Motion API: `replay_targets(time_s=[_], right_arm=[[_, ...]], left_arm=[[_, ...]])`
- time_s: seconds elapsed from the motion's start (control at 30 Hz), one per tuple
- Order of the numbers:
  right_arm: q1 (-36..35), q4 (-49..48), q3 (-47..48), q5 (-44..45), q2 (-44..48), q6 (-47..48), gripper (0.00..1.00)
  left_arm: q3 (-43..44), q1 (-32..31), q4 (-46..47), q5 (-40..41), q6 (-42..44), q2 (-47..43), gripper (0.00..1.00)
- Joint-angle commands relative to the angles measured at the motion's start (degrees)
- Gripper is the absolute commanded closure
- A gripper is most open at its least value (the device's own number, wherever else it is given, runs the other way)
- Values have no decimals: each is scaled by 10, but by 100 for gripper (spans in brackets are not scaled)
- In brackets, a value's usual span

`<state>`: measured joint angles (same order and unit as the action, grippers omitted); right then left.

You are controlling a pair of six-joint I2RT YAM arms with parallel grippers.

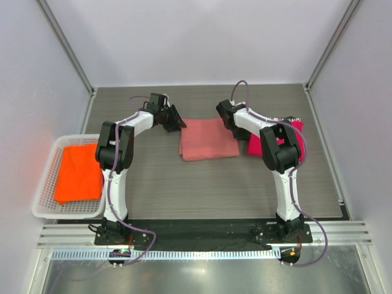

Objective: Fold and stack the t-shirts
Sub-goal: Neatly place the folded tshirt to the corner

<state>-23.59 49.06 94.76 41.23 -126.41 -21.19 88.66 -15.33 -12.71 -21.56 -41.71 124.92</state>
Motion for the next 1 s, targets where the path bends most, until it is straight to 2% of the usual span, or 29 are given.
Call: replay_targets(time_s=[0.0, 0.03, 0.13, 0.3, 0.43, 0.53, 0.97], right_arm=[[3, -24, 27, -98, 70, -13, 84], [3, -27, 28, -107, 78, -11, 70], [4, -54, 26, -149, 119, -7, 42], [35, -142, -2, -282, 137, -12, 39], [79, -221, -31, -436, 121, -25, 35], [101, -276, -44, -493, 93, -37, 37], [113, -330, -11, -529, -15, -61, 44]], left_arm=[[-4, 2, -6, 5, 15, -19, 61], [-3, 4, -8, 6, 15, -19, 61], [-3, 6, -9, 7, 14, -20, 61], [-4, 6, -9, 2, 8, -21, 60], [-7, 2, -10, 10, 1, -21, 60], [-6, -1, -9, 10, -6, -17, 60], [41, -19, -21, 40, -22, 15, 61]])
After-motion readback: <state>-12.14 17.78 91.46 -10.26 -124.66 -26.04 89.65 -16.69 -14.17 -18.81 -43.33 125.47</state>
